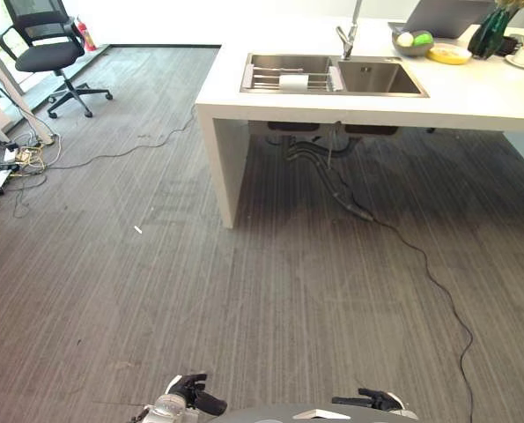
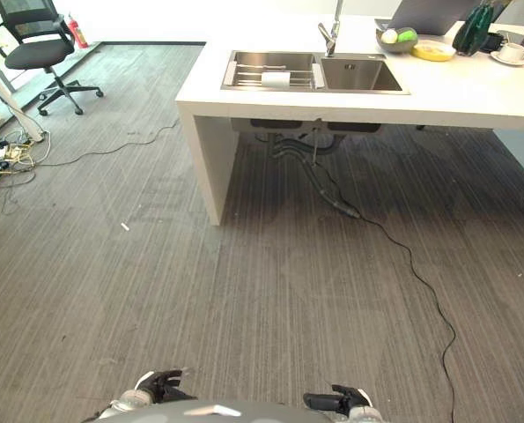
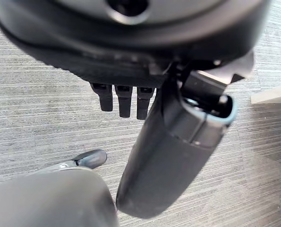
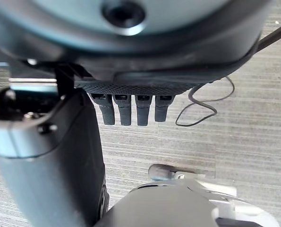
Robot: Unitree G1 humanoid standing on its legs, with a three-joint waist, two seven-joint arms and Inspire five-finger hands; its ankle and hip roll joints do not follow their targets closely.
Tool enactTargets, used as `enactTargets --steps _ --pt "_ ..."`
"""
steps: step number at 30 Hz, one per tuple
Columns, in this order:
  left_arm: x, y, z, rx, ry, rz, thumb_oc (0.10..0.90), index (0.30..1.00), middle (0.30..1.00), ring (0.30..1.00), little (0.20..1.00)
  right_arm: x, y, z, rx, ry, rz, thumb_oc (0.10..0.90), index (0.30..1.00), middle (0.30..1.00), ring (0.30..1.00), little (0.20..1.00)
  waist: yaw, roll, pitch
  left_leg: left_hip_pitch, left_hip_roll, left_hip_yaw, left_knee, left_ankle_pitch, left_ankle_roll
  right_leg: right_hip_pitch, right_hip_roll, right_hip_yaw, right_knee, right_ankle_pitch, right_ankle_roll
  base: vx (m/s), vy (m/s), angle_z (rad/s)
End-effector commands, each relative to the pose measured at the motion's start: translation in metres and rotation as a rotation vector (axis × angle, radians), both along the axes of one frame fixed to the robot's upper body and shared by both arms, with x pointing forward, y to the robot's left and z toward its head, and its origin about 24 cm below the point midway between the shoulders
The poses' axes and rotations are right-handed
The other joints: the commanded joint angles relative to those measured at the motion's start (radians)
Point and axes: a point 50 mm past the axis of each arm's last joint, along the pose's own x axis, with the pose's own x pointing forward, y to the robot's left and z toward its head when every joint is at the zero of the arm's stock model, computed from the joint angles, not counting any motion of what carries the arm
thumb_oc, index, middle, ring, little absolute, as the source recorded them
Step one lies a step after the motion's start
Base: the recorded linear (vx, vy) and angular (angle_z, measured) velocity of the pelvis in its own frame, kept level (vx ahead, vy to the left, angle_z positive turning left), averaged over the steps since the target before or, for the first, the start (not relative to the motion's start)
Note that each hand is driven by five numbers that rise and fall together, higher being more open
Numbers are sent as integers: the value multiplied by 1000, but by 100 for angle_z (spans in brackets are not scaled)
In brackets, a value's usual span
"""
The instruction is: Place the dishes in the dishwasher.
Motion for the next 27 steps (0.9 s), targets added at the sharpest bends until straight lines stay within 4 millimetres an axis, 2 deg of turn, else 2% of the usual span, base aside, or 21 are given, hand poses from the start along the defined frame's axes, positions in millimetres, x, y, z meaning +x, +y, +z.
enactTargets --steps 1,4,6,17,27 --pt "13 -27 -2 -60 -18 -63 800 900 900 900 900 -2 -1 0 6 9 -5 800 900 900 900 900 5 -2 -38 -21 1 18 2 6 -52 -3 -72 8 15 -10 139 0 0 0" --pt "12 -26 -2 -57 -16 -59 800 900 900 900 900 -2 0 -1 8 10 2 800 900 900 900 900 4 -2 -40 -19 1 20 2 4 -53 -1 -72 10 15 -10 139 0 0 0" --pt "11 -23 -2 -63 -20 -6 800 900 900 900 900 7 0 1 0 -24 33 800 900 900 900 900 10 -6 -40 -17 1 18 2 4 -53 1 -72 8 16 -10 139 0 0 0" --pt "9 -24 -3 -61 -18 35 800 900 900 900 900 19 11 2 6 -56 102 800 900 900 900 900 24 -18 -44 -16 1 10 2 4 -51 5 -70 -2 17 -9 138 0 0 0" --pt "12 -25 -2 -41 -32 -2 800 900 900 900 900 26 13 4 7 -99 66 800 900 900 900 900 22 -22 -37 -16 0 8 2 3 -49 2 -70 -5 18 -10 140 0 0 0"
